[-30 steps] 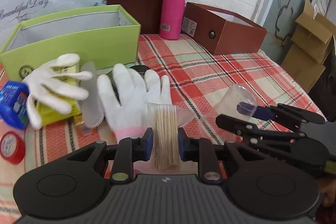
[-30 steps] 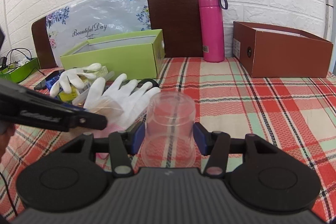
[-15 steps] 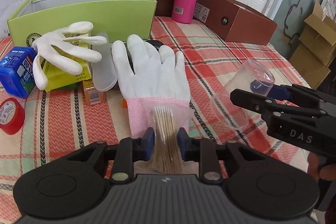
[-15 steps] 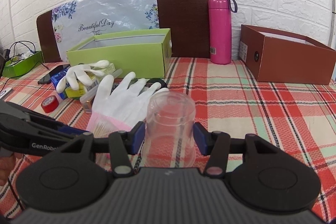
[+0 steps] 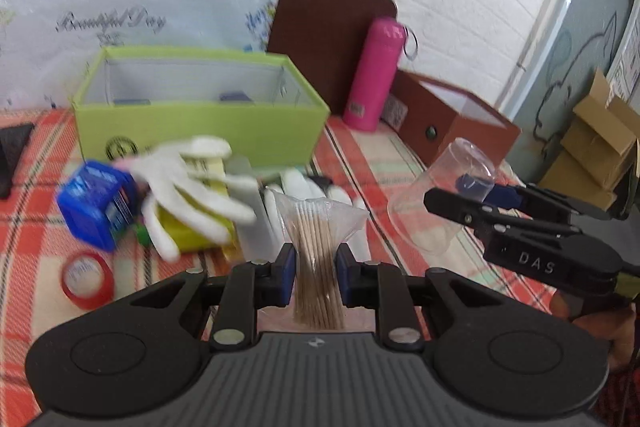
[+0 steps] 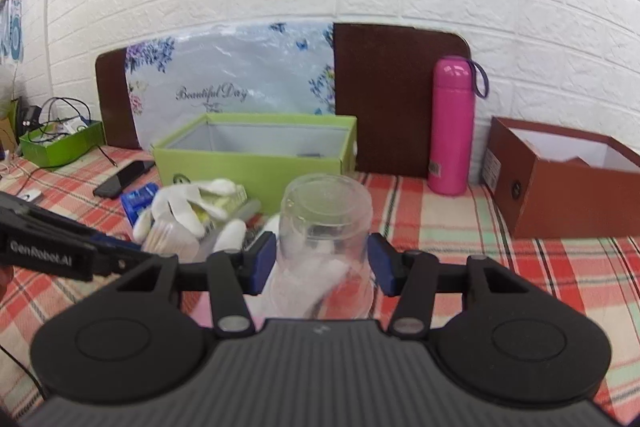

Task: Organize objects
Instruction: 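Place toothpick bag in the light-green box with left tool while right tool places the cup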

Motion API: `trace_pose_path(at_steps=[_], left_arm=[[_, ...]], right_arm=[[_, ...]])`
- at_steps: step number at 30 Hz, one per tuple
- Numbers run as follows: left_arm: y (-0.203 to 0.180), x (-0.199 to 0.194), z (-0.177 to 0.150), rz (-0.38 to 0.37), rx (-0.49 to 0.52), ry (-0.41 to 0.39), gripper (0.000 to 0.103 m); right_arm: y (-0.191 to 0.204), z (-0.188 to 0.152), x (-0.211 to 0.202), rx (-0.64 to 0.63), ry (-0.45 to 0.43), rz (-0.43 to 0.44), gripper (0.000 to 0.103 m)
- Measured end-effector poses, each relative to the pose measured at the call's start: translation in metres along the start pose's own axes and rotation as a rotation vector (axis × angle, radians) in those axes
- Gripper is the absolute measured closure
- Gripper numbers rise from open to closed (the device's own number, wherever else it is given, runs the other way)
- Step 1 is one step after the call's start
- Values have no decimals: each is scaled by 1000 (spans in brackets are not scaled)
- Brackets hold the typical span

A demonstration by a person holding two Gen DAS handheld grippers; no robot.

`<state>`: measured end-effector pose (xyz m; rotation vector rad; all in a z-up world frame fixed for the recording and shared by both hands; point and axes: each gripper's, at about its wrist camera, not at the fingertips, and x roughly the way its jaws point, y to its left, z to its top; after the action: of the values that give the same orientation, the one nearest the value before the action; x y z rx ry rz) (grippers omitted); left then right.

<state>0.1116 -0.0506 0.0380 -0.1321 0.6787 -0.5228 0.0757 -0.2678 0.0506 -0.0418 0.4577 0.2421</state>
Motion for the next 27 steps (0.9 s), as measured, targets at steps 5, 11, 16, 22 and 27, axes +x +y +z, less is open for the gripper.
trace_pose_path(at_steps=[5,11,16,22,27], left_arm=[[18,-11,35,39,-25,-71,81],[43,-7,74,94,-56,-120,81],[66,10,107,140,-67,-133,81],[102,50,143,210,-79,-81,81],[132,91,156,253,-58,8,81]], right_arm=[[5,32,20,-32,-41,43,53],[4,74,61,-12,-73,83,53],[-3,100,106,32,-74,71,53],[-3,113,162,31,-35,69,53],[0,111,205,-1,23,70,53]])
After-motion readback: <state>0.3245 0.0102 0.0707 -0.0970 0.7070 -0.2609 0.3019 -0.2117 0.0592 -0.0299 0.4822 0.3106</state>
